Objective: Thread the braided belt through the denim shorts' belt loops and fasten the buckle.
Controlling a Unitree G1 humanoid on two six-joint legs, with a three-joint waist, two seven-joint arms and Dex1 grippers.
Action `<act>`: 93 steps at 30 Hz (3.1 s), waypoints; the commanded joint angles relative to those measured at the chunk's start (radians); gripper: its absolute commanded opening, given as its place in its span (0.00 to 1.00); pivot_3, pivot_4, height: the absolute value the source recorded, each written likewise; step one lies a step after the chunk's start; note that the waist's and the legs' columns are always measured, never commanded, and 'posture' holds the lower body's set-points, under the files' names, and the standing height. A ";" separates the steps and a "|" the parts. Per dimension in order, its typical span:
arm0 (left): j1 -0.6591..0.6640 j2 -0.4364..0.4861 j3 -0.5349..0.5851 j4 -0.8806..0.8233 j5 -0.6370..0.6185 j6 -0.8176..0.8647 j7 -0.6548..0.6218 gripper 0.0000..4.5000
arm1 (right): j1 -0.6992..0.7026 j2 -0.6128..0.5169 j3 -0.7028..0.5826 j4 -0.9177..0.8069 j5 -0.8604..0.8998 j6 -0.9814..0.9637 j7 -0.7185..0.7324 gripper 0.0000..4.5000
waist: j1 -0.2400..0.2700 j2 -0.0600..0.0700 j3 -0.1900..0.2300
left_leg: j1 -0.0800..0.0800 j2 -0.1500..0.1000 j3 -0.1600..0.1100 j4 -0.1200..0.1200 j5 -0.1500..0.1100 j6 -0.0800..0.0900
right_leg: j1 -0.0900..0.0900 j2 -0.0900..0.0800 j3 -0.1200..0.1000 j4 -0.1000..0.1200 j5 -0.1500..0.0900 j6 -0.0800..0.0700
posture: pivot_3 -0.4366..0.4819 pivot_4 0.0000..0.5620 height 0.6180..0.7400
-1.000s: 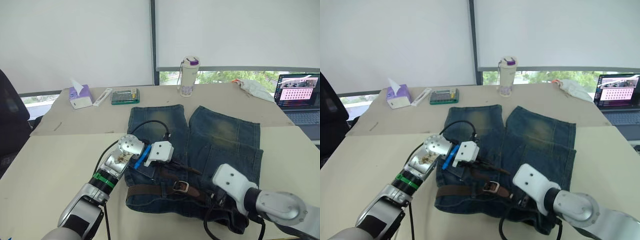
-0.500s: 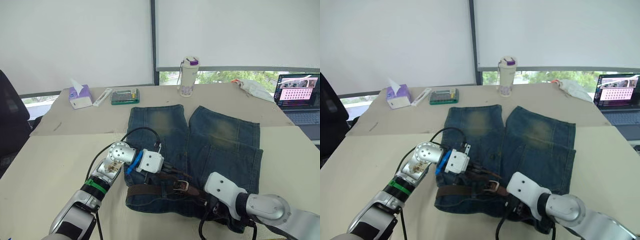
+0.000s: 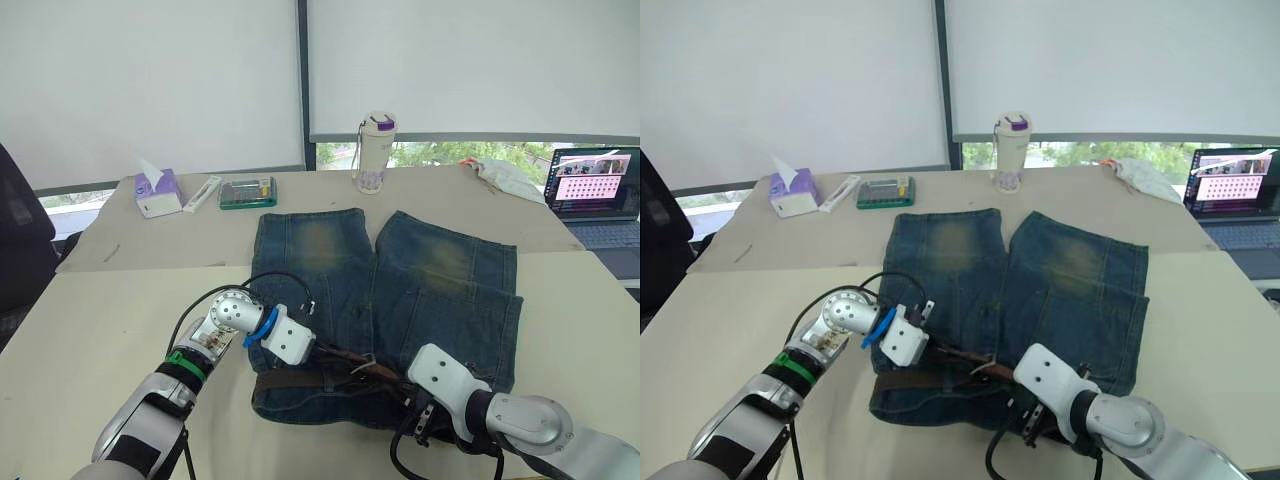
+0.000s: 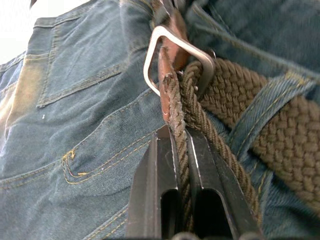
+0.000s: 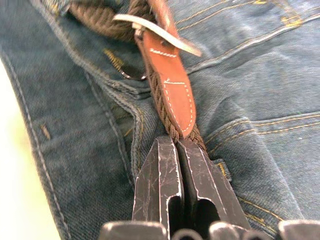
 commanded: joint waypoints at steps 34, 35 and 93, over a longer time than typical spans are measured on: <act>-0.001 -0.145 -0.033 -0.077 -0.044 0.141 0.047 0.00 | 0.007 0.095 -0.115 -0.030 -0.043 -0.024 0.100 0.50 | 0.003 -0.002 0.002 | -0.001 -0.001 0.000 0.005 -0.001 0.002 | 0.001 0.000 0.000 0.001 0.001 0.001 | 0.48 0.27 1.00; 0.003 -0.146 -0.033 -0.081 -0.045 0.142 0.049 0.00 | -0.004 0.089 -0.103 -0.021 -0.055 -0.024 0.099 0.39 | 0.002 -0.002 0.001 | -0.001 -0.001 0.000 0.005 -0.001 0.002 | 0.001 0.000 0.000 0.001 0.001 0.001 | 0.48 0.27 1.00; 0.195 -0.112 0.377 -0.711 -0.736 1.431 0.485 0.59 | 0.307 0.473 -0.721 -0.077 -0.009 -0.255 0.182 0.63 | 0.015 -0.002 0.007 | 0.000 0.000 -0.002 0.005 -0.002 0.002 | -0.001 -0.005 0.002 0.012 -0.011 0.012 | 0.48 0.27 1.00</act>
